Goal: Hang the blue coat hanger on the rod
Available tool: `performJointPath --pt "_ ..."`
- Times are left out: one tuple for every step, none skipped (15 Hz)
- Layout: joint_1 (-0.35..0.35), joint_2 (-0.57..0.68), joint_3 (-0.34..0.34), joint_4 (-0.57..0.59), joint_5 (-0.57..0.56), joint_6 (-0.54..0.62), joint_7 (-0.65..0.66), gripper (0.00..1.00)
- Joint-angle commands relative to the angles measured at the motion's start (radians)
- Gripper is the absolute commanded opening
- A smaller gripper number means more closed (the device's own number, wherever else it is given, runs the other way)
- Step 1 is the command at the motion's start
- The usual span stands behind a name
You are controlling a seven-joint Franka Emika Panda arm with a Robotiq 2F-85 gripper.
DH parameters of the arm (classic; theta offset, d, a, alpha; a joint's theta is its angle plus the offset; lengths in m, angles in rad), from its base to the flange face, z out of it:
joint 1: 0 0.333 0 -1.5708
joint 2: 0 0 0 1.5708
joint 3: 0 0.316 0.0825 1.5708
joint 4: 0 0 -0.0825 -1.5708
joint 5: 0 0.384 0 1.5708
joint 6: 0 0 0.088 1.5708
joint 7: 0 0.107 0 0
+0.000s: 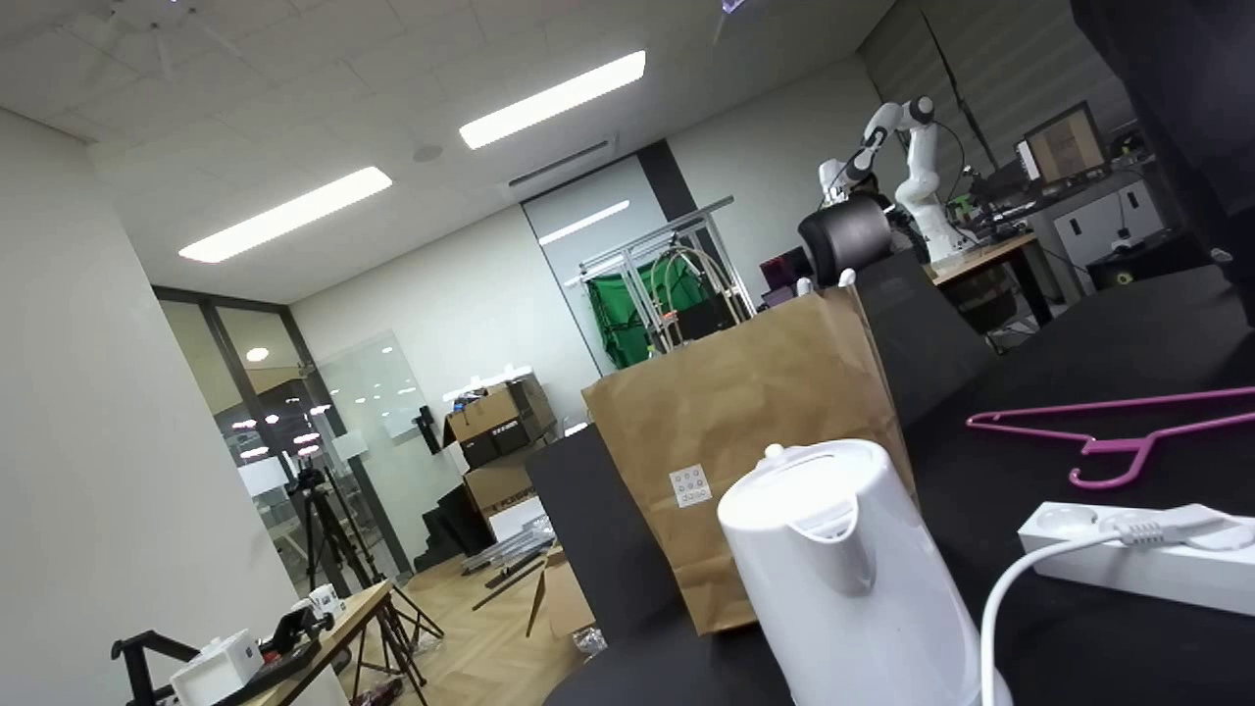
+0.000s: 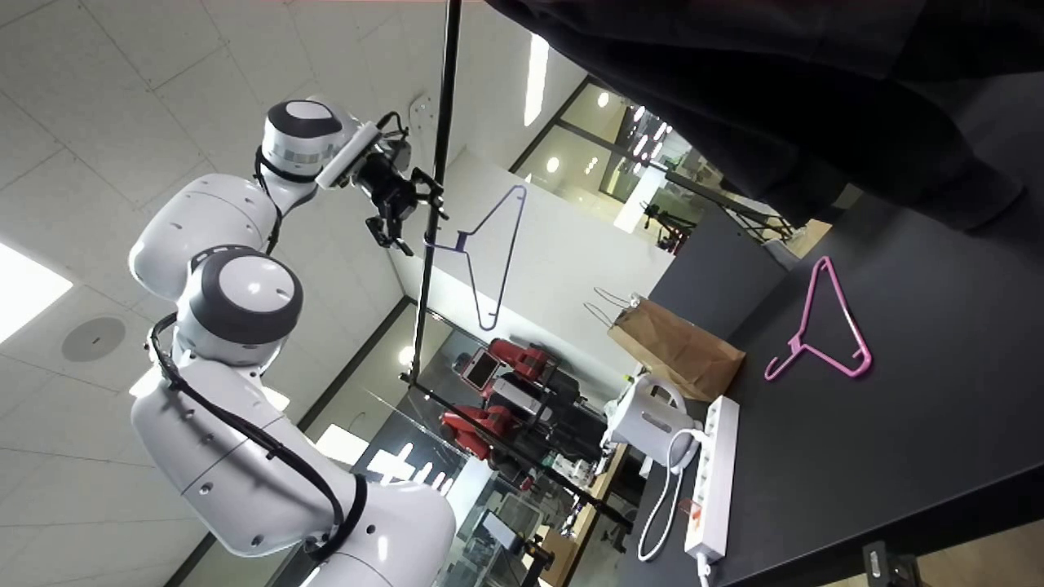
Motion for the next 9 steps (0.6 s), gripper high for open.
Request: performJointPath --pt "-0.022 -0.036 0.019 0.009 -0.086 0.148 -0.072 1.0" --pt "-0.033 -0.04 0.028 0.003 -0.094 0.2 -0.076 1.0" --pt "-0.046 -0.035 0.04 -0.002 -0.079 0.241 -0.066 1.0" --pt "-0.014 -0.017 0.018 -0.001 -0.069 0.189 -0.054 1.0" --pt "-0.022 -0.019 0.025 -0.001 -0.069 0.217 -0.055 1.0" --pt "-0.026 -0.021 0.03 -0.001 -0.069 0.228 -0.057 1.0" --pt "-0.03 -0.021 0.032 -0.001 -0.069 0.23 -0.058 1.0" --pt "-0.031 -0.021 0.033 -0.001 -0.069 0.23 -0.058 1.0" --pt "-0.032 -0.021 0.033 -0.001 -0.069 0.23 -0.059 1.0"
